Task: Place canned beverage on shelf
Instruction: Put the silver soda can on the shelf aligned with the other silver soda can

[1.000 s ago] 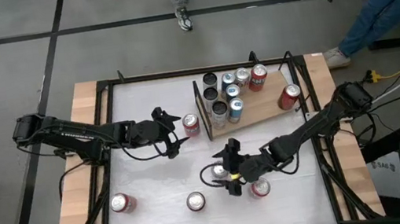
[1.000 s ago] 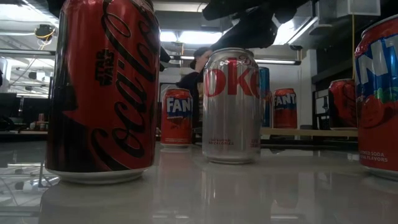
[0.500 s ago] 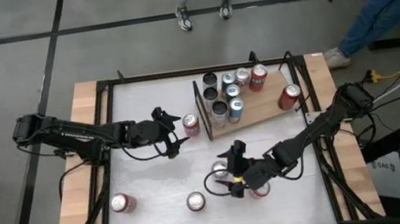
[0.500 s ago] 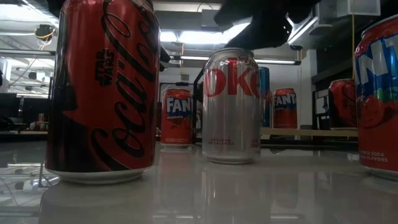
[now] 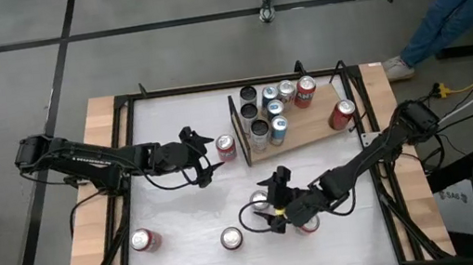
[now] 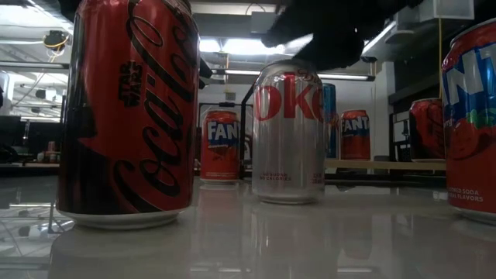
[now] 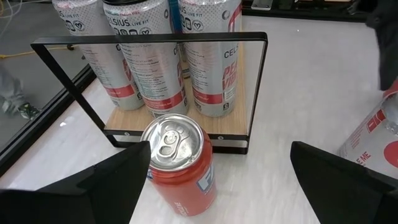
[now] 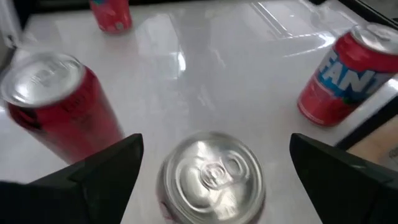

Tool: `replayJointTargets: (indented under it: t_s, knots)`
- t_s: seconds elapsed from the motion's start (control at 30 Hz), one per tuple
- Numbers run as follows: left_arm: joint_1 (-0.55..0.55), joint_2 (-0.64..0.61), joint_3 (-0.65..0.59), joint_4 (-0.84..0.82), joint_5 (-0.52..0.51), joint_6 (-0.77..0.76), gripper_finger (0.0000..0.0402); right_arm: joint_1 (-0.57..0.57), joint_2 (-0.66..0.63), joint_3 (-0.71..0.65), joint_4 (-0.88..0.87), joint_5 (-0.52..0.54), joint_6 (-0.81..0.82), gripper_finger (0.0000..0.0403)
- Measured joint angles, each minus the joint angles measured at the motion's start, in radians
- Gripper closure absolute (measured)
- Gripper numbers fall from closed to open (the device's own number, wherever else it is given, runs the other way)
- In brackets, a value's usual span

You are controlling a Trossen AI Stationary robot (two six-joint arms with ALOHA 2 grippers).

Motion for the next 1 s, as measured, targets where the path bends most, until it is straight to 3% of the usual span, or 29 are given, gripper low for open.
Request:
replayJointTargets:
  t_s: [1.0]
  knots:
    - [0.000,0.000,0.000,-0.006,0.000,0.000,0.0021,0.000,0.104,0.000,0.001,0.003,0.060,0.0011]
